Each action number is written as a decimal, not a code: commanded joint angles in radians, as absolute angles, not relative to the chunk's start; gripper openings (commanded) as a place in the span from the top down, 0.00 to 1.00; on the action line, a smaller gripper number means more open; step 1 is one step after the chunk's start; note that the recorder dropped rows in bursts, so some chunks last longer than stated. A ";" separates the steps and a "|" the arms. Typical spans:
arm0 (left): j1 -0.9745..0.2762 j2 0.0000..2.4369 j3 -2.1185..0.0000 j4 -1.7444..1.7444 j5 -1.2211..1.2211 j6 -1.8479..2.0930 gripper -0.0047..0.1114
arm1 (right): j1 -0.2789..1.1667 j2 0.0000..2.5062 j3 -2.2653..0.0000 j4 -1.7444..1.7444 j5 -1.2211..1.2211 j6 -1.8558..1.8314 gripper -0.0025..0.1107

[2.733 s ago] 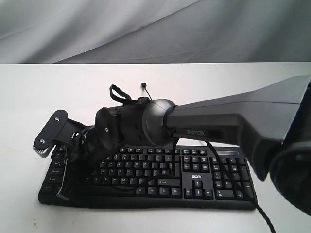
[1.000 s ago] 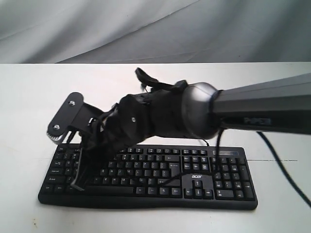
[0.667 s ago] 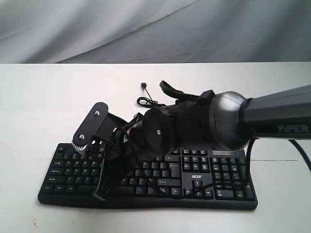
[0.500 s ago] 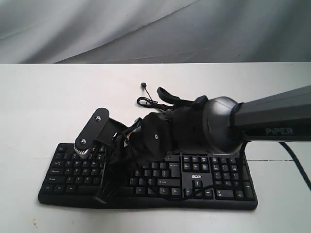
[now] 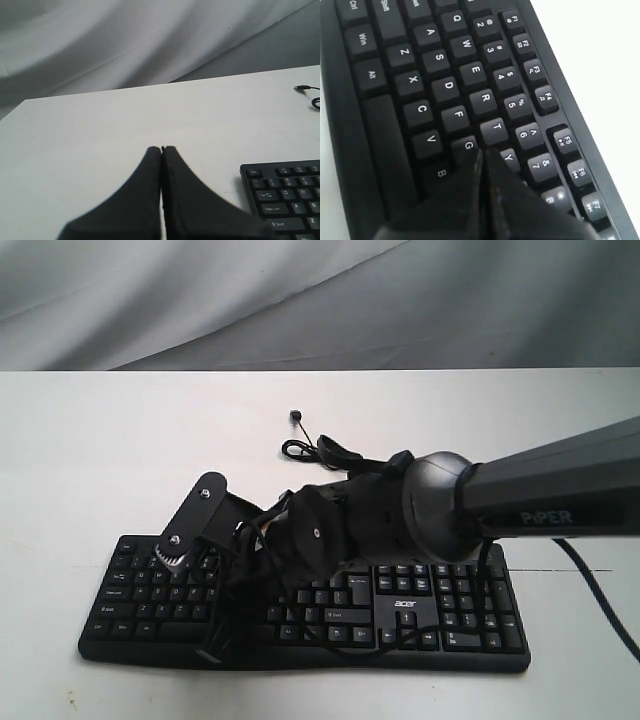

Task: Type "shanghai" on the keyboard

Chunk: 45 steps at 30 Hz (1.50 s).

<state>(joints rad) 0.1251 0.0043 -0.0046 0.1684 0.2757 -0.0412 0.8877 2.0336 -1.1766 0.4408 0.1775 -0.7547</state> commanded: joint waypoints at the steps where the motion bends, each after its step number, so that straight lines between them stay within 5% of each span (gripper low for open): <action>1: 0.118 0.000 0.000 0.167 0.266 -0.046 0.96 | 0.885 2.032 -1.177 0.444 0.157 -0.751 0.98; 18: 0.118 0.000 0.000 0.167 0.266 -0.046 0.96 | 0.885 1.995 -1.177 0.449 0.142 -0.751 0.98; 29: 0.118 0.000 0.000 0.167 0.266 -0.046 0.96 | 0.939 2.179 -1.533 0.396 0.330 -0.740 0.98; 45: 0.118 0.000 0.000 0.167 0.266 -0.046 0.96 | 0.967 2.241 -1.580 0.402 0.316 -0.738 0.98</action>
